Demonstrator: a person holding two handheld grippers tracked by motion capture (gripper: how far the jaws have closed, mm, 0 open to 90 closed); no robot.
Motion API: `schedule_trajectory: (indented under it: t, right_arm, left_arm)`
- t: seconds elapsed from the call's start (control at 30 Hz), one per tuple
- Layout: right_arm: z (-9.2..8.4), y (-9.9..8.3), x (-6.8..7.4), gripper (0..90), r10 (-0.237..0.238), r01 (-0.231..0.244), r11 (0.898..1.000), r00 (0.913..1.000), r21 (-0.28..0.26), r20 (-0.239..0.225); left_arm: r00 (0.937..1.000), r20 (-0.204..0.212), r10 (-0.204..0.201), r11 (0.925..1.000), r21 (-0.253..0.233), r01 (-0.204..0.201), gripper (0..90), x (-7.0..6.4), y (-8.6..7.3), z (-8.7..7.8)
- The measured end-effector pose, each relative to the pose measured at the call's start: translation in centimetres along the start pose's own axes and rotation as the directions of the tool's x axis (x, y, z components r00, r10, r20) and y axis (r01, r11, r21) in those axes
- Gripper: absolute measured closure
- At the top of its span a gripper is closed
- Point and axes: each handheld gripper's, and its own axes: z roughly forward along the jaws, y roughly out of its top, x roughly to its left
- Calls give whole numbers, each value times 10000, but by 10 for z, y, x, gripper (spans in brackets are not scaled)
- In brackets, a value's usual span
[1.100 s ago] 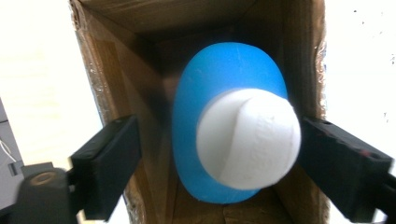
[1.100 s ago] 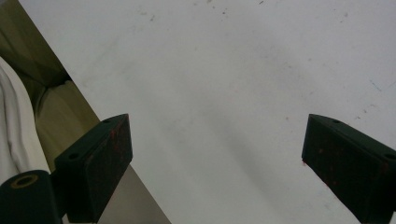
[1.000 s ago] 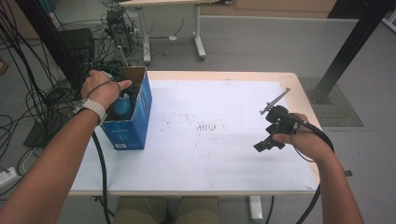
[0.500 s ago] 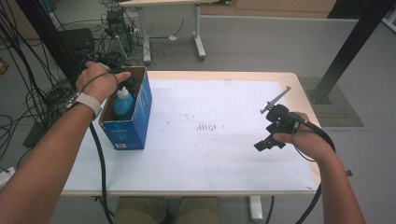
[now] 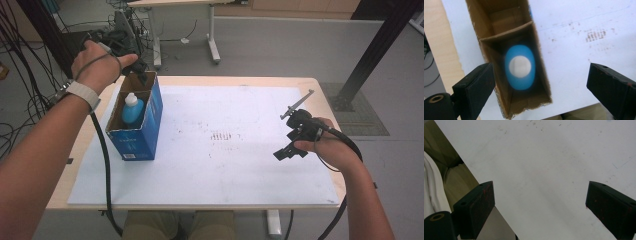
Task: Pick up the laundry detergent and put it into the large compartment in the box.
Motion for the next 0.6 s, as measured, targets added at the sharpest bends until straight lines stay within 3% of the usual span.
schedule_trajectory:
  t: [0.13,0.27,0.5,0.6]
  right_arm:
    - [-3,0,2,84,65,-65,10000,10000,-14,45]
    - [-5,-1,4,84,76,-75,10000,9999,-43,87]
    - [-6,-5,5,84,213,-212,9998,9997,-60,142]
    - [-7,-7,6,84,266,-264,9996,9995,-102,186]
  left_arm:
    - [9985,-70,545,9979,-345,-548,86,-10,0,-17]
    - [9946,110,1031,9923,-702,-1021,86,-15,1,-28]
    - [9838,137,1786,9824,-586,-1775,86,-29,10,-36]
    - [9755,271,2182,9744,-606,-2163,86,-35,14,-38]
